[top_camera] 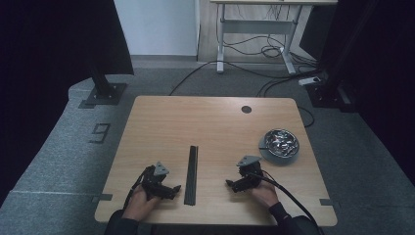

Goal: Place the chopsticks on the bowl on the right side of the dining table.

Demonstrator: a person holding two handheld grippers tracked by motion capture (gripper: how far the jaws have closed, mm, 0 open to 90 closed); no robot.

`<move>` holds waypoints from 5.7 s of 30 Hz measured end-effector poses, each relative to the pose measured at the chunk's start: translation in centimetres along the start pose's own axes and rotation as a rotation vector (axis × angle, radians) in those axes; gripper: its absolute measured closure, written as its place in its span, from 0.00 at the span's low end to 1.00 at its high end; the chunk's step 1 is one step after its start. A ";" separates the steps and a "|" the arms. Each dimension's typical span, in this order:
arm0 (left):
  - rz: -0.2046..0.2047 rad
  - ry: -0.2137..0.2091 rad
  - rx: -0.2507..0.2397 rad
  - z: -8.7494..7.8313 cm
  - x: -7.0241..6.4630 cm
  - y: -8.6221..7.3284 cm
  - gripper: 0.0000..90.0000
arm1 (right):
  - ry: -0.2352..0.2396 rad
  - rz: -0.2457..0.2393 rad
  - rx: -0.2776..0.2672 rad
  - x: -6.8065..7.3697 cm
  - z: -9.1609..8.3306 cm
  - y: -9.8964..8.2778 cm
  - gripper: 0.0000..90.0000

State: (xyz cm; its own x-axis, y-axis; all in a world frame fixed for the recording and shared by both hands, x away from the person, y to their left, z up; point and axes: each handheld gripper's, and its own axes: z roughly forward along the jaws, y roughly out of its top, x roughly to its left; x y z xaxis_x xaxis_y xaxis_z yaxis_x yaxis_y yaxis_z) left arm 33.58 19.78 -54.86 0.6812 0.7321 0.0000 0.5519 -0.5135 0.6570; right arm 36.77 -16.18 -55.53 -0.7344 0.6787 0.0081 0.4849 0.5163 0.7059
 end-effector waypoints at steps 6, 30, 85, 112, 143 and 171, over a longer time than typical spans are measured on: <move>0.000 0.000 0.000 0.0 0.0 0.0 0.00 | 0.018 0.010 0.007 0.0 -0.1 0.2 0.02; -0.002 0.001 0.000 0.0 0.0 0.0 0.00 | 0.058 0.006 0.015 0.8 0.4 2.6 0.02; -0.004 0.001 -0.002 0.0 0.0 0.0 0.00 | 0.039 -0.024 0.048 5.0 6.5 9.9 0.02; 0.000 0.002 0.002 0.0 0.0 0.0 0.00 | 0.013 -0.044 0.089 5.2 8.1 9.5 0.02; -0.001 0.002 0.001 0.0 0.0 0.0 0.00 | -0.043 0.008 0.088 2.7 6.5 7.7 0.00; -0.002 0.002 0.002 0.0 0.0 0.0 0.00 | -0.120 0.096 0.076 -1.3 5.2 6.3 0.00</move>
State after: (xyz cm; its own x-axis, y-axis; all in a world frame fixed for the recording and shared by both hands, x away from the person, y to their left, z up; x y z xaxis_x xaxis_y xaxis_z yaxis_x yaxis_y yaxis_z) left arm 33.55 19.78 -54.85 0.6795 0.7337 0.0003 0.5541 -0.5135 0.6552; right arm 43.25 -11.12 -54.78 -0.6236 0.7816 -0.0148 0.5878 0.4812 0.6503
